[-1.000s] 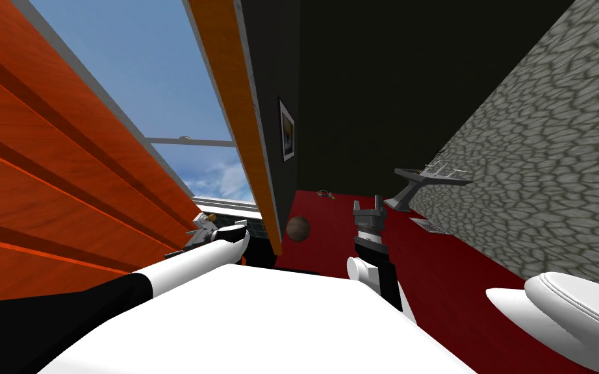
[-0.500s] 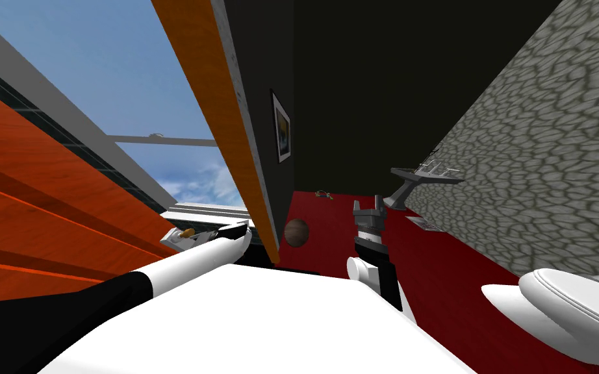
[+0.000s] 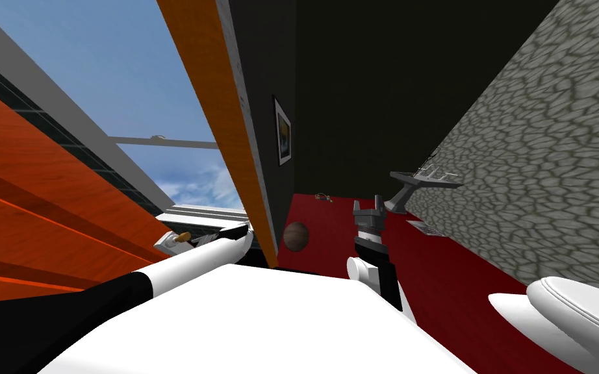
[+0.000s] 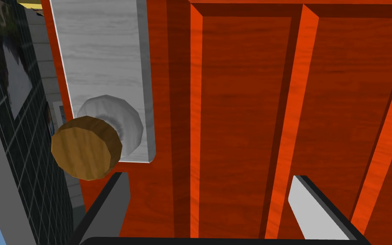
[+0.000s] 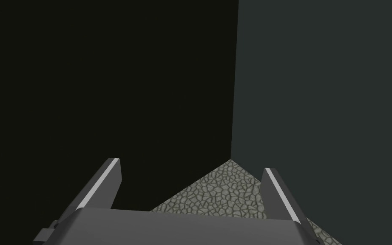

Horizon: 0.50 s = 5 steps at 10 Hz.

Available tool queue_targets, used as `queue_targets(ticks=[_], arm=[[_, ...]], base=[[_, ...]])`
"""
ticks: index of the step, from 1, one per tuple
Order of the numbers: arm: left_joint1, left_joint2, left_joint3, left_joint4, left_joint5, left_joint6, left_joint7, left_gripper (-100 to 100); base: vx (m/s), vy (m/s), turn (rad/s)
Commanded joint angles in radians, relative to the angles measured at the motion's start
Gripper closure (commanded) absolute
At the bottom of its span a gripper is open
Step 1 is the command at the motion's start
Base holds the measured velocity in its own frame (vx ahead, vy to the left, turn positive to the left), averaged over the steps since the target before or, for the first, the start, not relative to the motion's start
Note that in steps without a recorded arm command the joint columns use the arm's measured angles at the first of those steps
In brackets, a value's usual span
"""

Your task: Push the door open

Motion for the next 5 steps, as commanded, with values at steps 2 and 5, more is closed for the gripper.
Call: queue_targets(ticks=[2, 5], arm=[[-0.031, 0.016, -0.007, 0.029, 0.000, -0.015, 0.001, -100], [-0.031, 0.016, -0.007, 0.028, 0.000, -0.015, 0.001, -100]], base=[[0.047, -0.003, -0.002], [0.007, -0.013, 0.011]])
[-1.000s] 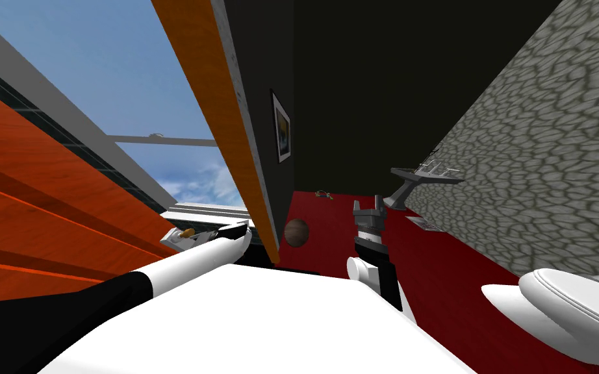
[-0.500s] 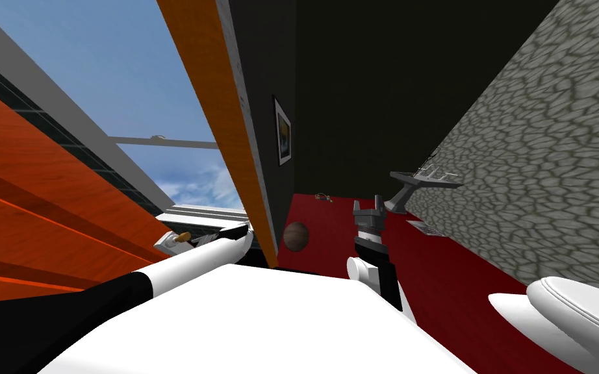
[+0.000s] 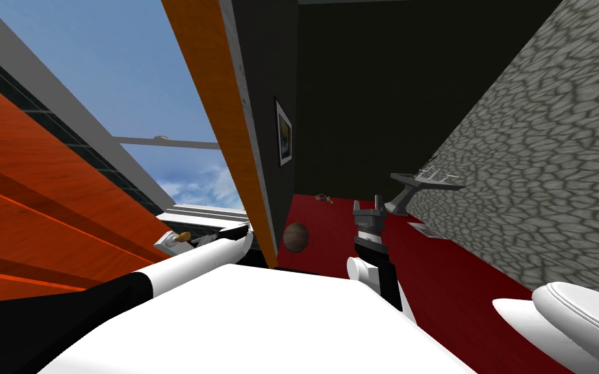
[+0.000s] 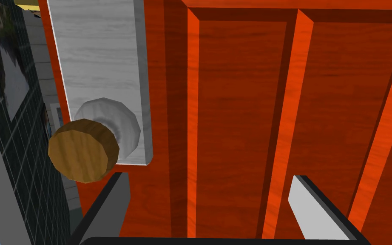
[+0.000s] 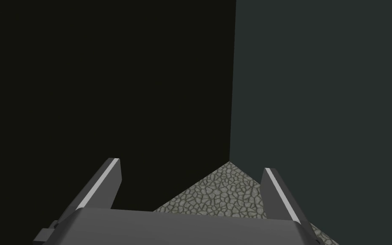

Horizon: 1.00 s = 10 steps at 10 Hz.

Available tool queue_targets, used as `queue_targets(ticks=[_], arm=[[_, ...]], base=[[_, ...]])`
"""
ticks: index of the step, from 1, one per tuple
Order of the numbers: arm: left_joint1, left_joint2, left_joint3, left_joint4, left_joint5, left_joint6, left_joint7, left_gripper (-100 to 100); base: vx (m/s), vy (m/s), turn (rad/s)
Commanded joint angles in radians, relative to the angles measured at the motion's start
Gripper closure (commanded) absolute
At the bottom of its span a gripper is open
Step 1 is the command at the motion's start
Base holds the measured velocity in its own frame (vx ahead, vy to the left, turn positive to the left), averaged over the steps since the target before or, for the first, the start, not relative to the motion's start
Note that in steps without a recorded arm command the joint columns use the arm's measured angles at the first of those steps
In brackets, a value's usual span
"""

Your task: Push the door open

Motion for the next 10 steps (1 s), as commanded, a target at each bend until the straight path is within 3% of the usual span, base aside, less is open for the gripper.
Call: queue_targets(ticks=[1, 4, 5, 9, 10], arm=[[-0.035, 0.018, -0.006, 0.029, -0.001, -0.015, 0.000, -100], [-0.035, 0.018, -0.006, 0.029, -0.001, -0.015, 0.000, -100], [0.015, 0.024, -0.022, 0.044, -0.001, -0.025, -0.004, -100], [0.016, 0.045, -0.100, 0.041, 0.007, -0.013, -0.015, -100], [0.010, 0.051, -0.099, 0.042, 0.011, -0.008, -0.019, -100]], base=[[-0.010, 0.000, -0.013], [-0.008, 0.007, 0.001], [-0.123, 0.032, 0.096], [-0.146, 0.091, 0.071], [-0.028, 0.163, 0.040]])
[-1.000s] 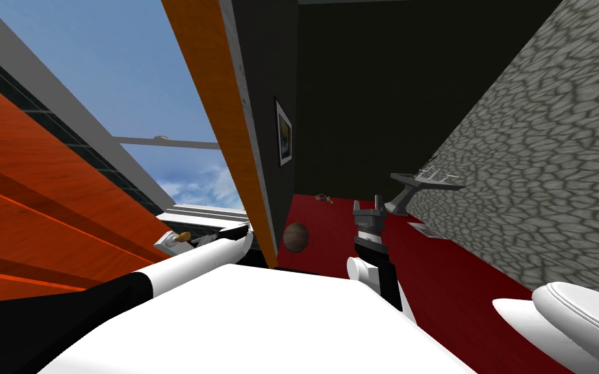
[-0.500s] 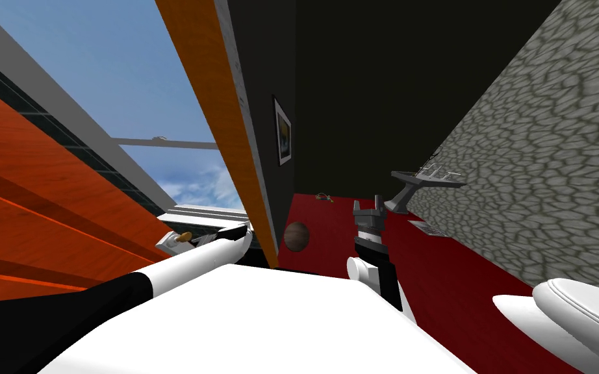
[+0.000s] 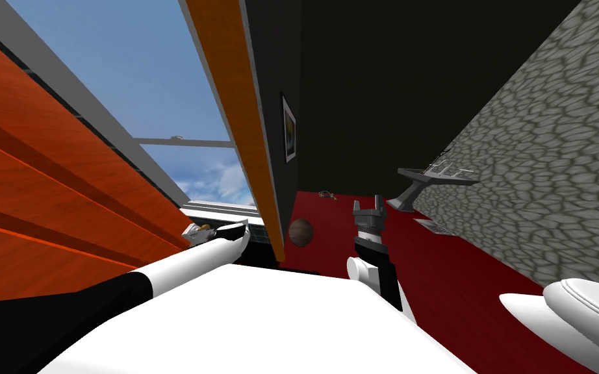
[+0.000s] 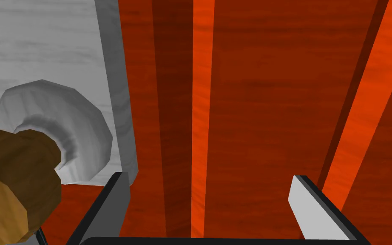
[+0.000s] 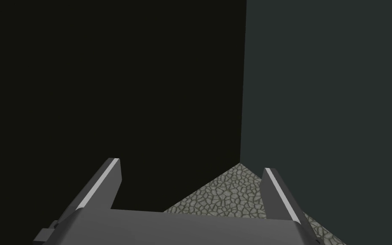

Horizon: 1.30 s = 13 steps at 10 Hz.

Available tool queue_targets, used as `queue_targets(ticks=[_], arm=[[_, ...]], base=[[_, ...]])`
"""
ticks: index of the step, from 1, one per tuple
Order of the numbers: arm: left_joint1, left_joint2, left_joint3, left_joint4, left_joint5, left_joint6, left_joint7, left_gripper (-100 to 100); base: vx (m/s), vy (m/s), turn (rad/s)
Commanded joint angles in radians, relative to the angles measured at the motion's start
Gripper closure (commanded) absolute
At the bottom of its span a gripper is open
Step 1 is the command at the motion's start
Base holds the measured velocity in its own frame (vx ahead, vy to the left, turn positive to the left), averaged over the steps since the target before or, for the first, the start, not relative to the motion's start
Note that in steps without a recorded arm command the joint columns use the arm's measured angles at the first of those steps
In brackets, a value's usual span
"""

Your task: Push the door open

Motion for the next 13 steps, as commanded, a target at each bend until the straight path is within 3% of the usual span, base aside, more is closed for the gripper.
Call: queue_targets(ticks=[1, 4, 5, 6, 7, 12, 13], arm=[[-0.016, 0.004, 0.016, -0.003, 0.005, 0.009, -0.009, -100], [-0.045, 0.008, 0.084, 0.005, 0.009, 0.017, -0.015, -100], [-0.051, 0.008, 0.091, 0.007, 0.009, 0.017, -0.016, -100], [-0.036, 0.014, 0.090, -0.003, 0.012, 0.002, -0.015, -100], [-0.036, 0.014, 0.090, -0.003, 0.012, 0.002, -0.015, 100], [-0.036, 0.014, 0.090, -0.003, 0.012, 0.002, -0.015, 100], [-0.028, 0.013, 0.062, -0.003, 0.018, -0.006, -0.014, -100]], base=[[0.004, 0.162, 0.014], [0.144, 0.113, -0.004], [0.153, 0.045, -0.043], [0.031, 0.011, 0.033], [-0.020, -0.014, -0.005], [-0.003, -0.002, -0.001], [-0.067, -0.002, 0.004]])
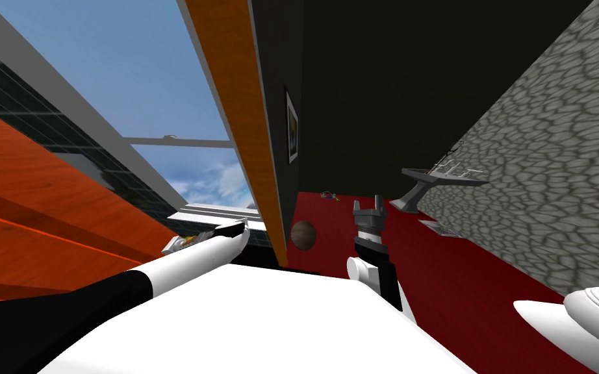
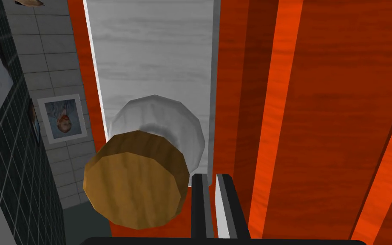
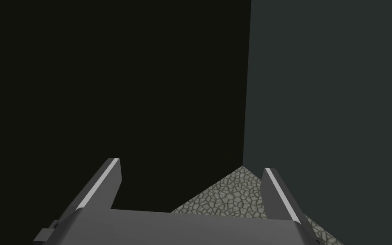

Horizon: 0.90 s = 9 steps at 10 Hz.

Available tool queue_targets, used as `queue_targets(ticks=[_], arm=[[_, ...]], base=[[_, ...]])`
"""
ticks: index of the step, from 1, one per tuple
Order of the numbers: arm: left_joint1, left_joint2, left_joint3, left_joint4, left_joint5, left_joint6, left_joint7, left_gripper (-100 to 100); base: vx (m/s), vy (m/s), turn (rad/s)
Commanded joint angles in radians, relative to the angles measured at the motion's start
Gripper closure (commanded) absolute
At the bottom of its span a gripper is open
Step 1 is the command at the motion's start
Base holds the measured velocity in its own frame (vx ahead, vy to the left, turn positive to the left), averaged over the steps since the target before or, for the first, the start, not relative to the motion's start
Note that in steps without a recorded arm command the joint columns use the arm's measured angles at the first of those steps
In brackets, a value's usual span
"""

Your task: Push the door open

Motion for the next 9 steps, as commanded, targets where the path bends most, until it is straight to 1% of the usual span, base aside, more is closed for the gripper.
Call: queue_targets(ticks=[1, 2, 4, 7, 9], arm=[[0.005, -0.003, -0.030, -0.006, 0.006, -0.003, 0.002, -100], [0.009, -0.003, -0.045, -0.005, 0.009, -0.007, 0.003, -100], [0.016, -0.003, -0.066, -0.003, 0.015, -0.014, 0.004, -100], [0.019, -0.003, -0.074, -0.002, 0.018, -0.016, 0.005, -100], [0.019, -0.003, -0.074, -0.002, 0.018, -0.016, 0.005, -100]], base=[[-0.112, 0.002, 0.024], [-0.034, -0.003, -0.062], [-0.024, 0.005, -0.042], [-0.011, 0.005, -0.005], [-0.020, 0.011, -0.031]])
